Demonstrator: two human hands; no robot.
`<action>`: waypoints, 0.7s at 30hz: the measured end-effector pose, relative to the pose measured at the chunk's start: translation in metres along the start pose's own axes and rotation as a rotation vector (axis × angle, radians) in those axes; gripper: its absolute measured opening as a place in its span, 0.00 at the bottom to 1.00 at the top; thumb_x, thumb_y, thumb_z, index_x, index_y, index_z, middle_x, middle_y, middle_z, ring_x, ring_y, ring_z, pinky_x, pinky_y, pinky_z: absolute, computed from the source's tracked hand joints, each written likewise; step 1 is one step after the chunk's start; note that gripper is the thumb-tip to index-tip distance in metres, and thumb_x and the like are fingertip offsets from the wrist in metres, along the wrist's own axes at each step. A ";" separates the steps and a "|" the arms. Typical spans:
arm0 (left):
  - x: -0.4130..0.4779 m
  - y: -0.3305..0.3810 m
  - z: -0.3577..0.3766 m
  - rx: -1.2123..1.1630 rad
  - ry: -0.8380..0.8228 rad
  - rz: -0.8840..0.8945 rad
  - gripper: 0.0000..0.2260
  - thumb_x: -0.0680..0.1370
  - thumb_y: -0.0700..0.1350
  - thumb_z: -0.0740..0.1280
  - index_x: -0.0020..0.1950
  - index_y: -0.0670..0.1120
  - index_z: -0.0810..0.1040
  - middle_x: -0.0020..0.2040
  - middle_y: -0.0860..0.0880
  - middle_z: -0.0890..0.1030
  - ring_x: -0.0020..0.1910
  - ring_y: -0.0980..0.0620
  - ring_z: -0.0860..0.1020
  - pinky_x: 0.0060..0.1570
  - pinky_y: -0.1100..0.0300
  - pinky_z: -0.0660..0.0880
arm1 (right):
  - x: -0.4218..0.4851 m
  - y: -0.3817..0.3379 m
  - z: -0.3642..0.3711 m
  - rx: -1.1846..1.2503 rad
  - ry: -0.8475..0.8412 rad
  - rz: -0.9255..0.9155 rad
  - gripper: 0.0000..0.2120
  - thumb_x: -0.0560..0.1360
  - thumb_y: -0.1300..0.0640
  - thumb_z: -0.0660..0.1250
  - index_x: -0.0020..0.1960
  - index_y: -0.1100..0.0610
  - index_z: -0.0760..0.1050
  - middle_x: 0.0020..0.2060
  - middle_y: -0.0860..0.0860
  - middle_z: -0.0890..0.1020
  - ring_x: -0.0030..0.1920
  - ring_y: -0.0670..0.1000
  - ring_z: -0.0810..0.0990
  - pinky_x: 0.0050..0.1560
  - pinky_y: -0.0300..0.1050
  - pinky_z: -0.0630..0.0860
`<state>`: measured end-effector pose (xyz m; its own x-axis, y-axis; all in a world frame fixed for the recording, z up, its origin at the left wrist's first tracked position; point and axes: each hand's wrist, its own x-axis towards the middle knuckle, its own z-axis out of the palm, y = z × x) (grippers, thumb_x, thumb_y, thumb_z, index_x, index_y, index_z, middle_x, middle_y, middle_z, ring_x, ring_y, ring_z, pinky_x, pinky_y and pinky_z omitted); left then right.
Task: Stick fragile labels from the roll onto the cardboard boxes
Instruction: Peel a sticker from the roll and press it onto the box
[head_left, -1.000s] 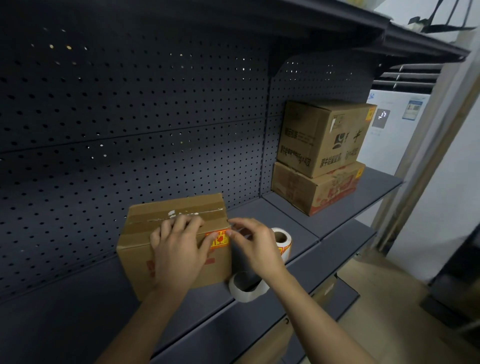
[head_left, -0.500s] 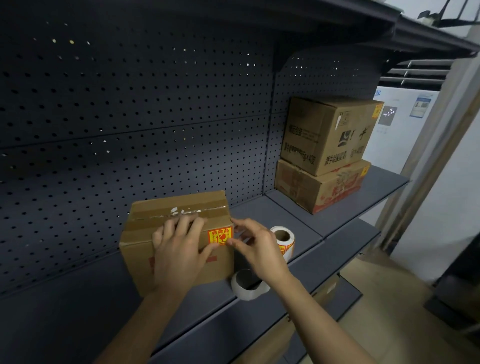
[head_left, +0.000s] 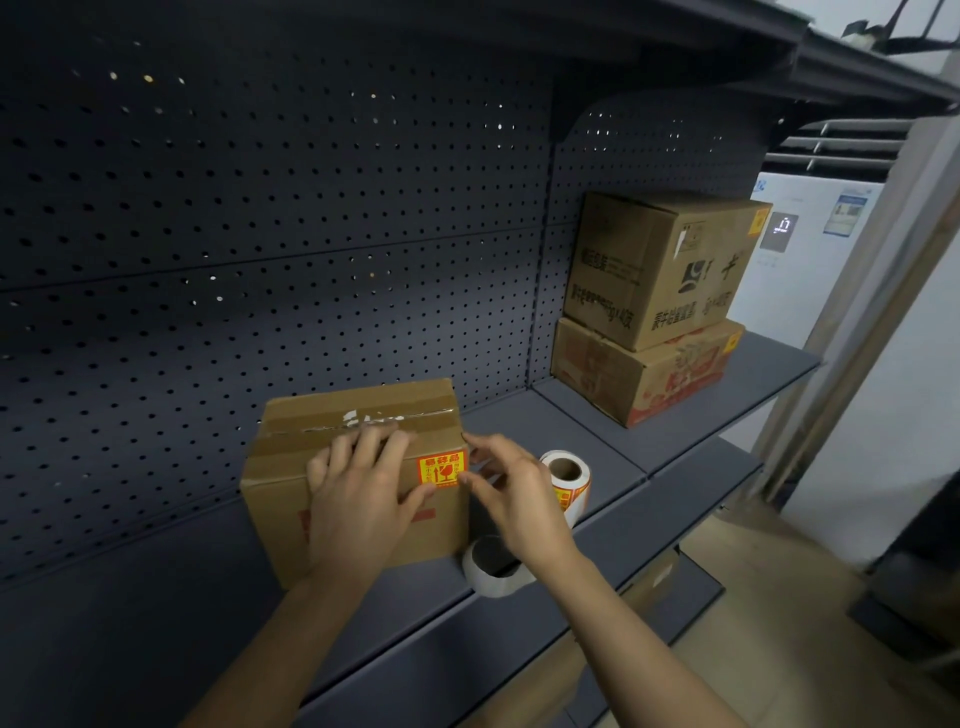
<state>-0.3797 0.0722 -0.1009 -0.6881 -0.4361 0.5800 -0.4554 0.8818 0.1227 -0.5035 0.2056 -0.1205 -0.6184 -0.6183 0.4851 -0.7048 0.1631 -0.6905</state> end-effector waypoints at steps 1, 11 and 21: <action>0.000 -0.001 -0.001 -0.010 -0.009 0.007 0.26 0.66 0.59 0.77 0.60 0.51 0.78 0.57 0.50 0.79 0.57 0.44 0.76 0.54 0.46 0.69 | 0.000 -0.001 -0.001 0.011 -0.007 0.006 0.18 0.76 0.53 0.72 0.65 0.46 0.75 0.51 0.44 0.80 0.52 0.42 0.78 0.54 0.40 0.77; -0.014 -0.028 -0.041 -0.162 0.085 -0.097 0.23 0.78 0.58 0.57 0.64 0.44 0.77 0.65 0.45 0.77 0.69 0.43 0.70 0.73 0.40 0.59 | 0.032 -0.014 -0.014 0.423 0.047 0.260 0.13 0.81 0.54 0.64 0.66 0.51 0.76 0.56 0.40 0.80 0.58 0.36 0.77 0.62 0.38 0.73; -0.036 -0.054 -0.058 -0.386 -0.129 -0.381 0.27 0.77 0.70 0.49 0.66 0.56 0.71 0.74 0.53 0.67 0.70 0.47 0.68 0.67 0.43 0.71 | 0.089 -0.021 0.009 0.458 -0.209 0.440 0.23 0.83 0.54 0.61 0.76 0.57 0.65 0.69 0.51 0.74 0.69 0.50 0.73 0.69 0.40 0.68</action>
<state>-0.2978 0.0507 -0.0818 -0.5903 -0.7336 0.3367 -0.4616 0.6489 0.6048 -0.5405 0.1401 -0.0678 -0.7018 -0.7120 0.0234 -0.1545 0.1201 -0.9807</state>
